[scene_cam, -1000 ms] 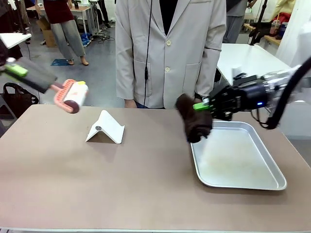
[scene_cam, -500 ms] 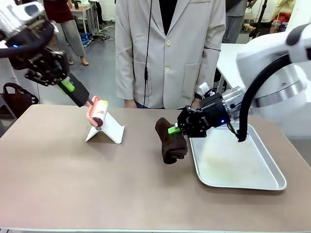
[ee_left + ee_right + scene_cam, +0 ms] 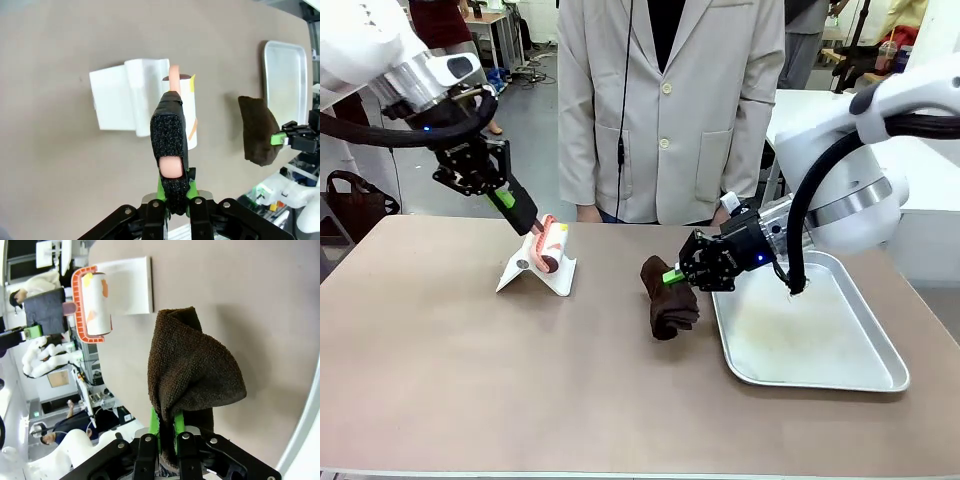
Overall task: Clean the surface of the table.
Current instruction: Return the Lint Roller and towel to their original positions.
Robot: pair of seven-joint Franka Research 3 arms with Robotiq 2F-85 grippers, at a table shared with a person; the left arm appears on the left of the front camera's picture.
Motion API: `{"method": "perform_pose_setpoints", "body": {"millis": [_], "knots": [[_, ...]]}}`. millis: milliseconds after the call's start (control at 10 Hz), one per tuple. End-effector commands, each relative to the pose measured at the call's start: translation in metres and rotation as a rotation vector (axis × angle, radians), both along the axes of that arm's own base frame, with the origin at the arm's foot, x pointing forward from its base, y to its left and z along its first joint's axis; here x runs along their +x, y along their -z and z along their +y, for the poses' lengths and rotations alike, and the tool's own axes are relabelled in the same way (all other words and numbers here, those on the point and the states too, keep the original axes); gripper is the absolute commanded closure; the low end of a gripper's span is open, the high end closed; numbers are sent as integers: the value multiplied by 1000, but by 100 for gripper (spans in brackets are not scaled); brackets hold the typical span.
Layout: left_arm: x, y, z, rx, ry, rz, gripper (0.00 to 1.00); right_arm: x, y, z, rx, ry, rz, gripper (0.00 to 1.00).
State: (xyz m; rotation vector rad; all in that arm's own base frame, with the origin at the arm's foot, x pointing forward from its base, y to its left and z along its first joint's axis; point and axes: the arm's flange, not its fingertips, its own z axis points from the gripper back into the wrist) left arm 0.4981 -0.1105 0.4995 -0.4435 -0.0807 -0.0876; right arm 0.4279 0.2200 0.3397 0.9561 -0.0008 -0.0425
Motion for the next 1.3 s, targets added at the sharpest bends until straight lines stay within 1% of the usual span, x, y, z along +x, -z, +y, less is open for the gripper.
{"method": "perform_pose_setpoints", "body": {"millis": [0,400,500,600,700,800,900,1000,1200], "knots": [[-9,-5,6,7,0,5,84,-6,-2,4,-2,-8,-2,87],[-9,-5,6,7,0,5,84,-6,-2,4,-2,-8,-2,87],[-2,-3,4,0,1,5,84,-4,2,4,-1,-11,6,87],[-12,1,-1,6,-10,-61,84,3,-5,15,-77,85,-39,87],[-14,4,-6,-8,4,-93,84,7,-6,21,-108,135,-64,87],[-12,8,-10,-12,7,-103,84,12,-2,24,-141,155,-69,87],[-10,15,-14,-8,13,-106,84,19,5,24,-148,177,-45,87],[-7,21,-20,-3,33,-84,84,26,11,24,-151,175,-26,87],[-5,26,-26,15,41,-63,84,34,16,24,-169,190,-14,87]]}}
